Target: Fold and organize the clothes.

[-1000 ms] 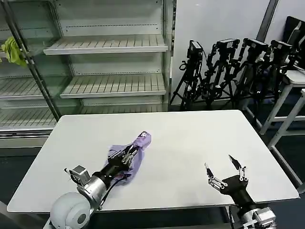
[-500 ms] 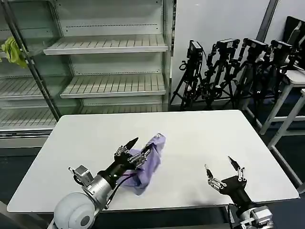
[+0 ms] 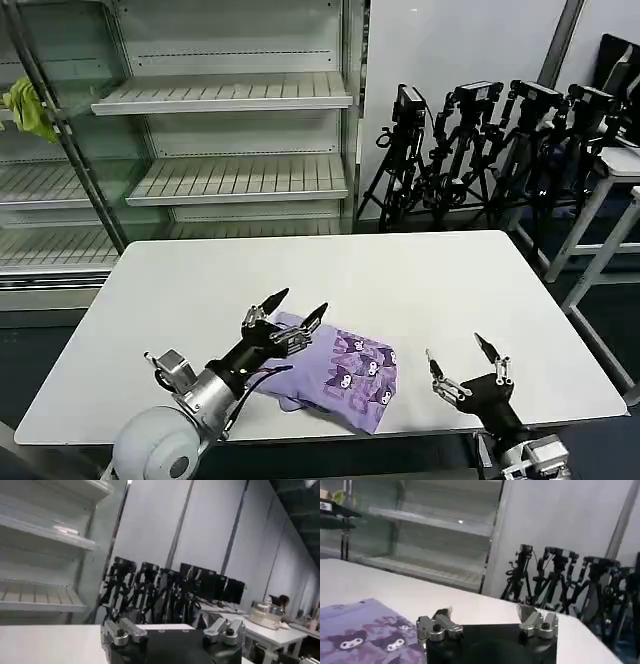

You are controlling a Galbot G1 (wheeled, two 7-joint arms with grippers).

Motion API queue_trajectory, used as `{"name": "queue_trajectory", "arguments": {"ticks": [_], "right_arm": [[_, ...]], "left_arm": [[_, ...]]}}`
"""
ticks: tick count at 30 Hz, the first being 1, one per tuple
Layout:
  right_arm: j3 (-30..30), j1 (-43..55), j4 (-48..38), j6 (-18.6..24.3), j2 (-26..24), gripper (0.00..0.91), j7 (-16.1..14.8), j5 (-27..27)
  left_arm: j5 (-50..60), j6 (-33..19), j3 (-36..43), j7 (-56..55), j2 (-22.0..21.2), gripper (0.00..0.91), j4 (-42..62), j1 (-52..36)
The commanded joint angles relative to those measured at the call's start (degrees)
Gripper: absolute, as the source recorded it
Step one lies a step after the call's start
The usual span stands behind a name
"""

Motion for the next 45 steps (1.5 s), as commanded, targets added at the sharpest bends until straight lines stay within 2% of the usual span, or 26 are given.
{"name": "queue_trajectory", "arguments": {"ticks": [1, 5, 8, 17, 23, 25, 26, 27, 29, 31, 32, 33, 34, 35, 45], "right_arm": [[-10.3, -1.5, 3.5, -5.6, -2.2, 0.907, 5.0, 15.6], [-15.7, -0.8, 3.1, -6.0, -3.2, 0.907, 6.1, 17.1], [-17.5, 1.0, 1.9, -5.9, -3.0, 0.907, 7.0, 17.9], [-20.3, 6.9, -0.6, -5.7, -1.3, 0.907, 8.8, 21.2], [-22.4, 9.1, -3.4, -5.4, 0.0, 0.897, 9.2, 21.4], [-23.0, 10.0, -4.2, -5.2, 0.4, 0.836, 9.3, 21.3], [-23.2, 10.4, -4.6, -5.2, 0.4, 0.776, 9.3, 21.3], [-23.5, 10.7, -5.0, -5.1, 0.5, 0.645, 9.2, 21.3], [-23.7, 11.2, -5.6, -5.0, 0.7, 0.564, 9.2, 21.3], [-23.8, 11.3, -6.0, -4.8, 0.8, 0.403, 9.0, 21.2], [-23.9, 11.4, -6.1, -4.8, 0.8, 0.282, 9.0, 21.2], [-23.9, 11.4, -6.2, -4.8, 0.8, 0.091, 9.0, 21.1], [-24.0, 11.4, -6.4, -4.6, 0.8, 0.04, 8.8, 20.8], [-24.0, 11.4, -6.5, -4.4, 0.9, 0.0, 8.8, 20.6], [-22.9, 12.4, -6.9, -3.8, 0.3, 0.0, 8.9, 20.1]], "left_arm": [[1.0, -0.6, -6.0, 0.1, 1.8, 0.907, -1.2, 2.5], [1.3, -0.8, -8.8, -0.3, 3.2, 0.907, -2.0, 4.8], [1.5, -0.8, -9.9, -0.4, 3.4, 0.907, -2.7, 6.2], [2.4, -1.2, -11.3, -0.5, 2.9, 0.907, -3.4, 8.8], [2.5, -1.5, -11.9, -0.5, 2.8, 0.907, -3.6, 9.6], [2.6, -1.6, -12.0, -0.5, 2.8, 0.907, -3.7, 9.8], [2.6, -1.7, -12.1, -0.5, 2.8, 0.907, -3.8, 9.9], [2.6, -1.7, -12.2, -0.5, 2.8, 0.907, -3.8, 10.0], [2.6, -1.8, -12.4, -0.6, 2.7, 0.907, -3.8, 10.2], [2.7, -2.0, -12.6, -0.5, 2.7, 0.907, -3.9, 10.4], [2.6, -2.0, -12.7, -0.5, 2.6, 0.907, -3.9, 10.4], [2.6, -2.0, -12.7, -0.5, 2.6, 0.907, -3.9, 10.4], [2.7, -2.1, -12.8, -0.5, 2.5, 0.907, -3.9, 10.5], [2.7, -2.1, -12.9, -0.5, 2.5, 0.907, -3.9, 10.6], [2.7, -2.6, -13.4, -0.5, 1.9, 0.907, -4.1, 11.4]]}}
